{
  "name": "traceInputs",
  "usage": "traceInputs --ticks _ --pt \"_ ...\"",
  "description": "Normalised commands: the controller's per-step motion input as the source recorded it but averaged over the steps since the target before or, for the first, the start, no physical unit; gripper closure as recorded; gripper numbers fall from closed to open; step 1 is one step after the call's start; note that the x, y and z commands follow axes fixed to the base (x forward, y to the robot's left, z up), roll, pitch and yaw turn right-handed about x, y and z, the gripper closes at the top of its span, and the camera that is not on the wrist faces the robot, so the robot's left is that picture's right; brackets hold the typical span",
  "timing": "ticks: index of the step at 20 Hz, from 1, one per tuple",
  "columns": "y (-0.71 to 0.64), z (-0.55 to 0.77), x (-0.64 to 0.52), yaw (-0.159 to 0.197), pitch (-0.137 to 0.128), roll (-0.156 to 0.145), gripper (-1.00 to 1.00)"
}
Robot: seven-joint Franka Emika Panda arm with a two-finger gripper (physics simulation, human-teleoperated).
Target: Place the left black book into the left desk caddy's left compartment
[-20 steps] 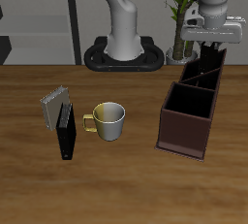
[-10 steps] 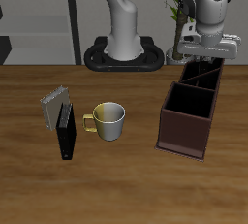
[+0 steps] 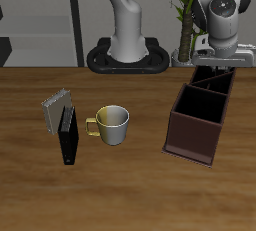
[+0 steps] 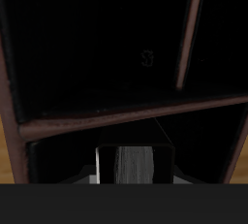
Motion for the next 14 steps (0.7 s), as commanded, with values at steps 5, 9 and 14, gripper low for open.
traceInputs --ticks 5,9,14 --pt "-0.27 0.33 0.04 -0.008 -0.030 -0.013 -1.00" --pt "-0.17 0.22 0.07 -0.005 -0.021 -0.008 -1.00" --pt "-0.25 0.30 0.17 0.000 0.000 -0.015 -1.00"
